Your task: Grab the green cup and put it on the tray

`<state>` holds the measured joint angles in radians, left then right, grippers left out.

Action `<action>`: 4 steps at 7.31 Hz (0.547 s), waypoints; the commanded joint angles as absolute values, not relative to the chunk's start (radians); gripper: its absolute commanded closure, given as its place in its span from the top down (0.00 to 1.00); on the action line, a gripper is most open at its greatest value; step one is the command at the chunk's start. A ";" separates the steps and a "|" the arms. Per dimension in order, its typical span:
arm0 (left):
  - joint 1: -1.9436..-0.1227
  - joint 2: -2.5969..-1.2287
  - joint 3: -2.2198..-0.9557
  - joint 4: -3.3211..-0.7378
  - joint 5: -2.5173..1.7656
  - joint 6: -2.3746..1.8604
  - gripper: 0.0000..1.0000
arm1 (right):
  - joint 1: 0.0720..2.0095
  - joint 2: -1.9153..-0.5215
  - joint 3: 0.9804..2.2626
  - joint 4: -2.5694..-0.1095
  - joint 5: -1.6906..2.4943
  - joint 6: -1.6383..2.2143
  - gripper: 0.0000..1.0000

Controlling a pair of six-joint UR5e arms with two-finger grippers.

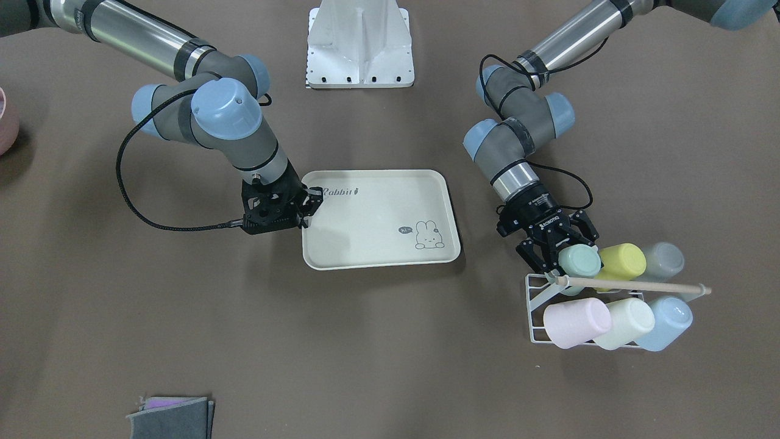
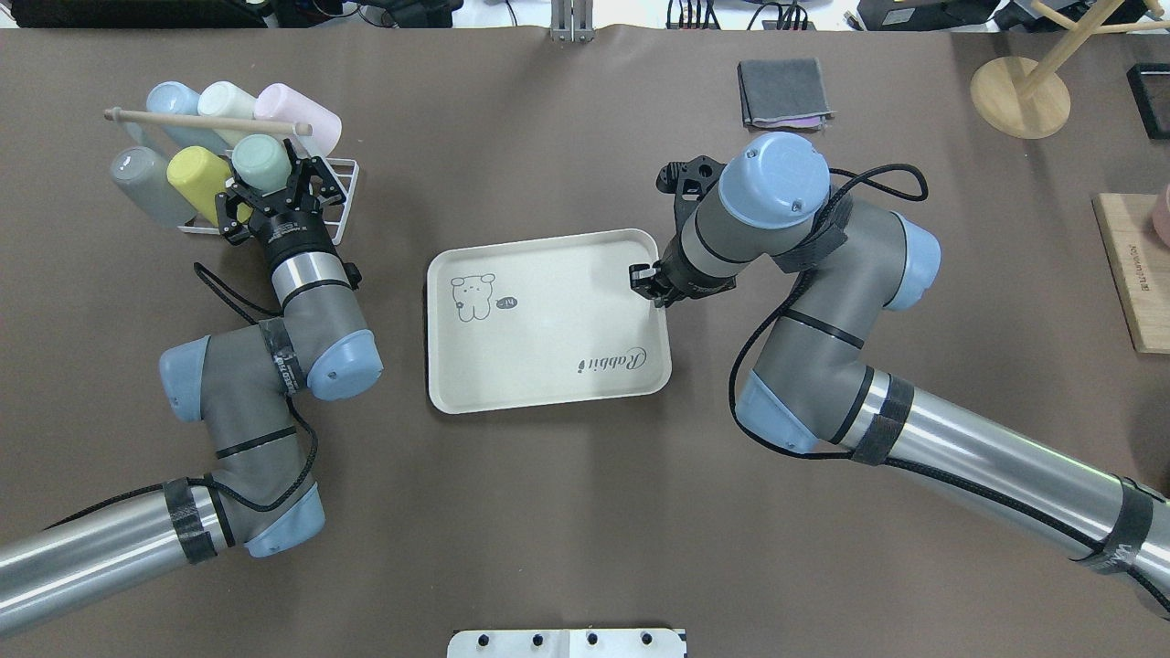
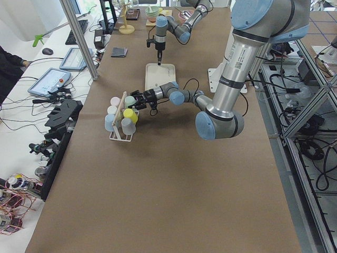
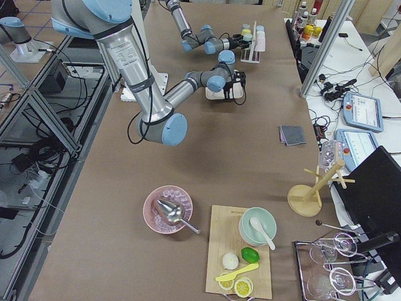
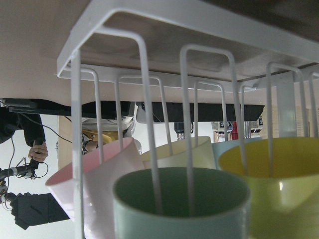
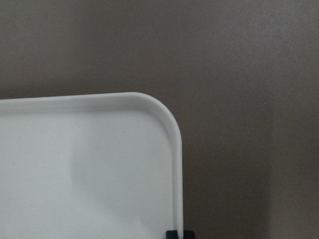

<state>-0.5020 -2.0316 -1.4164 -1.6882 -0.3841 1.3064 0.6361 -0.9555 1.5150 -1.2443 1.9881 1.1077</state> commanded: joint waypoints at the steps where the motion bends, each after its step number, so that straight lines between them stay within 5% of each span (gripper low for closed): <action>1: -0.509 -2.029 -1.420 -1.712 -0.383 1.325 0.16 | 0.635 -0.957 1.494 -1.240 1.988 1.114 0.00; 4: -0.503 -2.022 -1.422 -1.715 -0.382 1.327 0.16 | 0.635 -0.963 1.485 -1.236 1.987 1.115 0.00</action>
<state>-0.5060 -2.0251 -1.4212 -1.7129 -0.3822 1.3272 0.6351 -0.9599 1.4867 -1.2373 1.9874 1.1130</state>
